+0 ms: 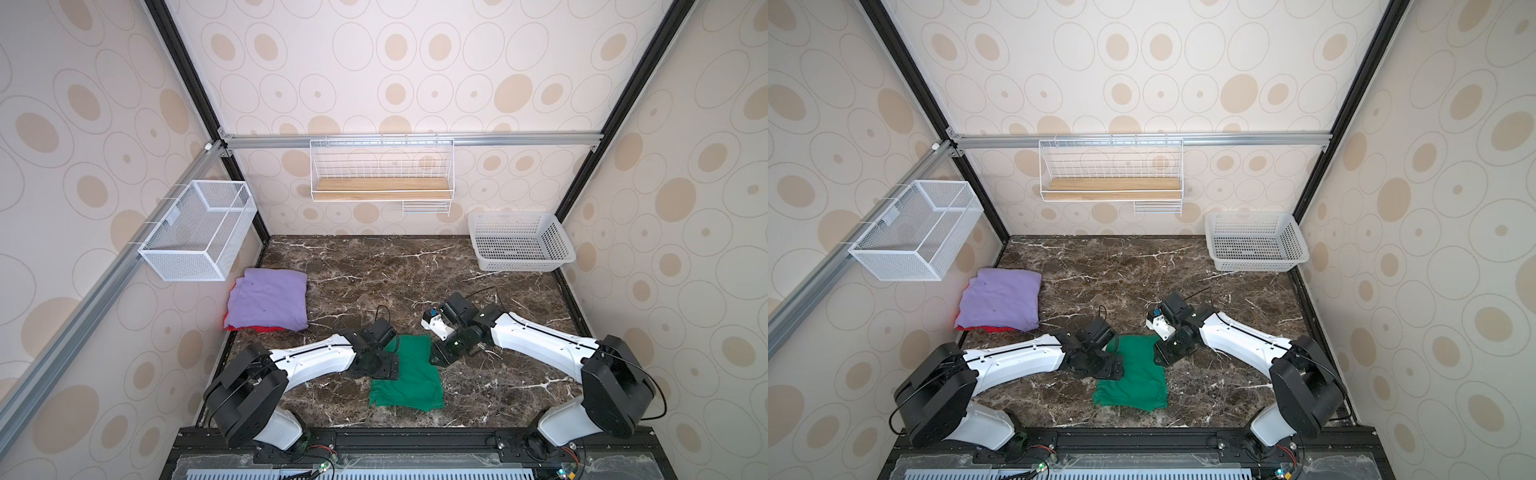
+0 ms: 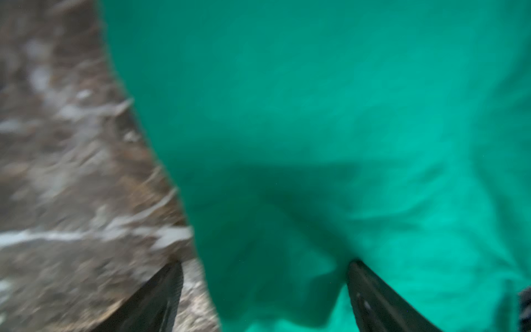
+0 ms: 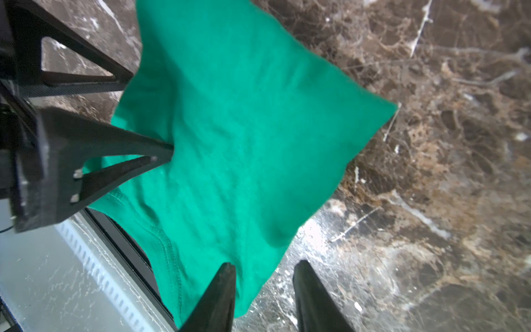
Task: Fold and stack t-shirts
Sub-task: Smooth out the T-shirt at the center of the board, then pick up the T-shirt from the center of the board.
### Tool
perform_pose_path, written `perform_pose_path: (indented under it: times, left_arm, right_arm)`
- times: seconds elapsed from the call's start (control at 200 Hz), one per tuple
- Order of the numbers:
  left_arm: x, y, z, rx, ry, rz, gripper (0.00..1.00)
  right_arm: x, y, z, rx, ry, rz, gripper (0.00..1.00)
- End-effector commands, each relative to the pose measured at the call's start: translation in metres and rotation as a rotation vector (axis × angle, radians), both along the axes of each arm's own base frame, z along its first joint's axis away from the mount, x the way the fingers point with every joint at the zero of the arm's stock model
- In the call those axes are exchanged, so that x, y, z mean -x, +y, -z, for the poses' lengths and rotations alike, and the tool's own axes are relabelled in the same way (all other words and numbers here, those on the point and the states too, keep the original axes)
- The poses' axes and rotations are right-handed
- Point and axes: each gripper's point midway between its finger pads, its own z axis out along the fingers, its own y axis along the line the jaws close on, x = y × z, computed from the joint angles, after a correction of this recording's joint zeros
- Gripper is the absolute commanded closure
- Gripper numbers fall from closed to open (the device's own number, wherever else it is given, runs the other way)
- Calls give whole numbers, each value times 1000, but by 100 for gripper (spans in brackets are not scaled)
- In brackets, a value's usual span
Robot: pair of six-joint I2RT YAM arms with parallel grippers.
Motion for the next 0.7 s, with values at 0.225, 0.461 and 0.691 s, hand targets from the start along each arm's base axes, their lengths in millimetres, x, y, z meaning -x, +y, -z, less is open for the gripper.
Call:
perform_pose_path:
  times: [0.225,0.461,0.691]
  left_arm:
    - [32,-14,40,60,225,-1,71]
    - [34,-1,25,34,211,-33,100]
    - [-9,55,-49,-52,28,-169,100]
  right_arm:
    - [5,-22,-2,37,10,36,61]
    - [4,-25,4,47,32,50,62]
    - [-2,-24,-11,14,-3,71,62]
